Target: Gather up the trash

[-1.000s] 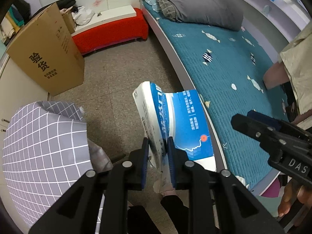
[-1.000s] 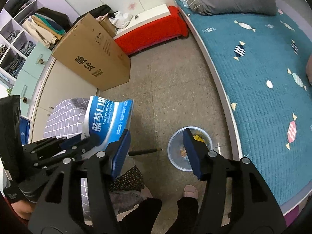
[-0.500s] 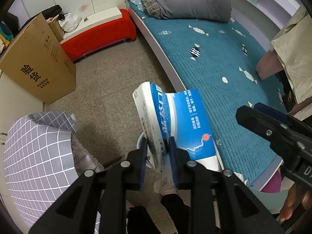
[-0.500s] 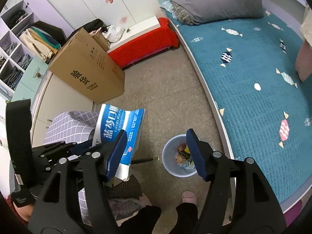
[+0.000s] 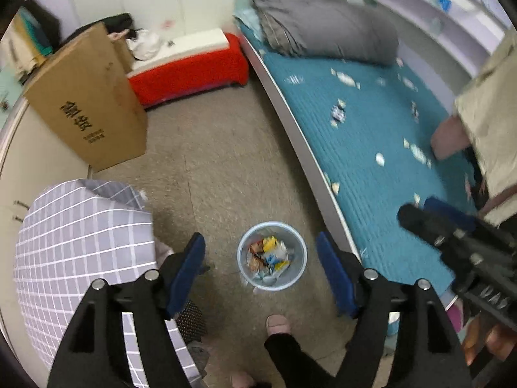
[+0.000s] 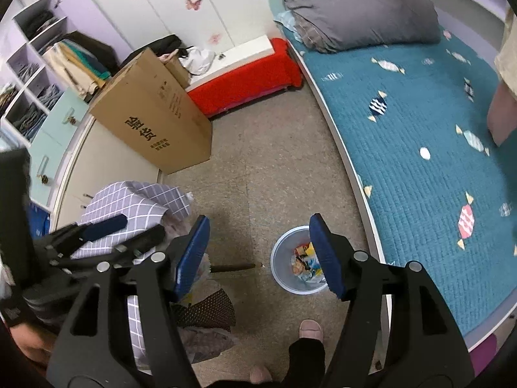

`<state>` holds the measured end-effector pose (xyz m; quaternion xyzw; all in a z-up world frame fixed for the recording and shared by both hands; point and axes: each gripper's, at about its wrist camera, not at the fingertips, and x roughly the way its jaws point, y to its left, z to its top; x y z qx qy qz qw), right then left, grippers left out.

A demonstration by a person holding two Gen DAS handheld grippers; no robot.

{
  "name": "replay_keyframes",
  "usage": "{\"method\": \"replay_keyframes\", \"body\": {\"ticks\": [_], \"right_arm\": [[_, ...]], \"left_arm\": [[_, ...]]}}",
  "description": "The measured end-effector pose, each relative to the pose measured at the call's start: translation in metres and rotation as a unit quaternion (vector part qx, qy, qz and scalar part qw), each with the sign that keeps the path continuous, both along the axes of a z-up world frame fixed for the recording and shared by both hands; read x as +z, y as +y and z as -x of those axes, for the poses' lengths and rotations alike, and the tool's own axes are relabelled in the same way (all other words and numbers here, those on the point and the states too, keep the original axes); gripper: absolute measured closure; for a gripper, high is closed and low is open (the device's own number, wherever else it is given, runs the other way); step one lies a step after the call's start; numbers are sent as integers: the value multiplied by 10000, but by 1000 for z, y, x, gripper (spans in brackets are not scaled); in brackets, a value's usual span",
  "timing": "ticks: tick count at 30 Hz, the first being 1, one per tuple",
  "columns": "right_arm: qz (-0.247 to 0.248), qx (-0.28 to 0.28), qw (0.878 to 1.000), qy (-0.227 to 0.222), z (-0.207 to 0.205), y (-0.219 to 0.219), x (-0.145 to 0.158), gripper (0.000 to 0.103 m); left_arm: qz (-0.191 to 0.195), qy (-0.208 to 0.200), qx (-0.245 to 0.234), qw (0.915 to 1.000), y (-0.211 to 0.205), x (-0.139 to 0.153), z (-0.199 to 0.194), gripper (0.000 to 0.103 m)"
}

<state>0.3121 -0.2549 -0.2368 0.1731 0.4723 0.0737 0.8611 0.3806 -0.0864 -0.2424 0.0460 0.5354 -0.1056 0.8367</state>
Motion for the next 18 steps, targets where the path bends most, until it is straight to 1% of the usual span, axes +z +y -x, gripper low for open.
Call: {"method": "replay_keyframes", "body": {"ticks": [2, 5, 9, 11, 13, 15, 18], "right_arm": [[70, 81, 9999, -127, 10, 13, 12, 39], [188, 184, 9990, -362, 26, 32, 33, 38], [293, 278, 9968, -694, 56, 58, 59, 36], [340, 283, 9950, -892, 76, 73, 73, 36], [393, 236, 9929, -1098, 99, 88, 87, 35], [473, 159, 9894, -1367, 129, 104, 104, 32], [575, 87, 9838, -1694, 167, 125, 122, 28]], "left_arm": [[49, -236, 160, 9996, 13, 19, 11, 28], [105, -616, 382, 9973, 36, 48, 32, 25], [150, -1089, 639, 9919, 70, 85, 71, 20], [212, -1305, 699, 9888, 87, 102, 95, 17], [207, -1477, 709, 9863, 99, 115, 115, 16], [143, -1715, 710, 9825, 115, 130, 145, 14], [157, -1983, 693, 9776, 133, 147, 184, 13]]}}
